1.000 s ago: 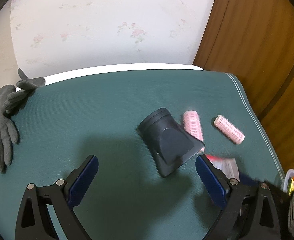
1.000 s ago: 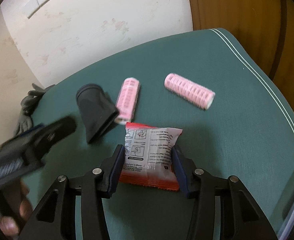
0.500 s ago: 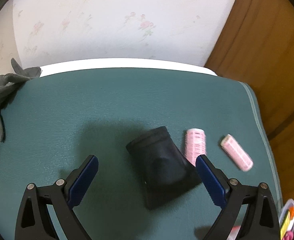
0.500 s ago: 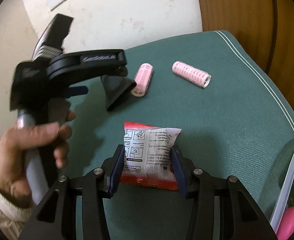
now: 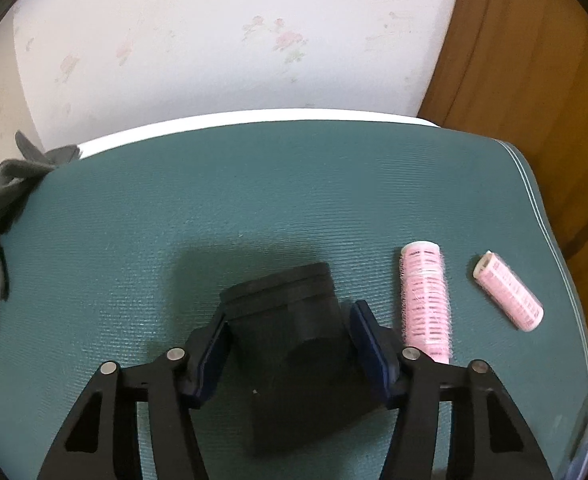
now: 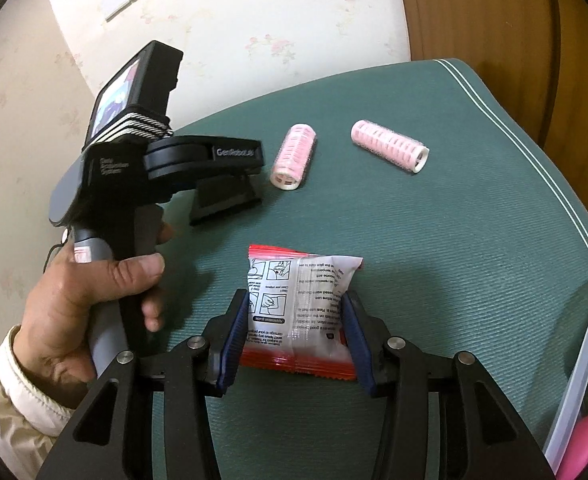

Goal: Organize objects
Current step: 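Grasp the black nozzle with the left gripper while the right gripper holds the packet, then carry the snack packet and black nozzle toward the basin with both grippers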

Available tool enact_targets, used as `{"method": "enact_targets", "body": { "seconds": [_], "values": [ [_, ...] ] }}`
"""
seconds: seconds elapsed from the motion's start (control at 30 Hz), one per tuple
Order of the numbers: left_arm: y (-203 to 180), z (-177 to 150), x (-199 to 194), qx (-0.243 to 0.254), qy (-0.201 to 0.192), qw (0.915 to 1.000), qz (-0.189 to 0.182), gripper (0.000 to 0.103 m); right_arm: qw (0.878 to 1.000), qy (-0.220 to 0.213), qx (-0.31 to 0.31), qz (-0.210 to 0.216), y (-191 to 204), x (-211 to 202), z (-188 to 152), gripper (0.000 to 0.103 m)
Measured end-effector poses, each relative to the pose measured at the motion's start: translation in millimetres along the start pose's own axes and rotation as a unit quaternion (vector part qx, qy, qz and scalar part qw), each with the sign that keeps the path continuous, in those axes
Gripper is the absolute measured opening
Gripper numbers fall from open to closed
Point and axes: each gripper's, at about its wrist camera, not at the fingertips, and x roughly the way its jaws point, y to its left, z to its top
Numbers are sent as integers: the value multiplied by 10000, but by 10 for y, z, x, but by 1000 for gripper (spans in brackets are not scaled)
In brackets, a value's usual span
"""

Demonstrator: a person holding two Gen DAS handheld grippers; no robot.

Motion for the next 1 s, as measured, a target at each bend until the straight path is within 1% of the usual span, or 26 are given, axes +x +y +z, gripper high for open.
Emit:
{"method": "enact_targets", "body": {
  "seconds": [0.17,0.37,0.5,0.73,1.0],
  "values": [
    [0,-70,-102,170,-127,9998,-61,56,10000,-62,-45,32,10,-27,-8,47],
    [-11,-103,-347,350,-453,9984,-38,52,9994,-348,23,89,-20,-133,12,47],
    [3,-126,-512,340,-604,9975,-142,52,9985,-543,41,100,-19,-206,14,47],
    [24,-156,-790,390,-834,9953,-301,52,9972,-749,70,32,-20,-306,-1,47],
    [-77,-192,-1024,507,-1005,9922,-531,52,9948,-1020,53,-67,-13,-421,-16,47]
  ]
}}
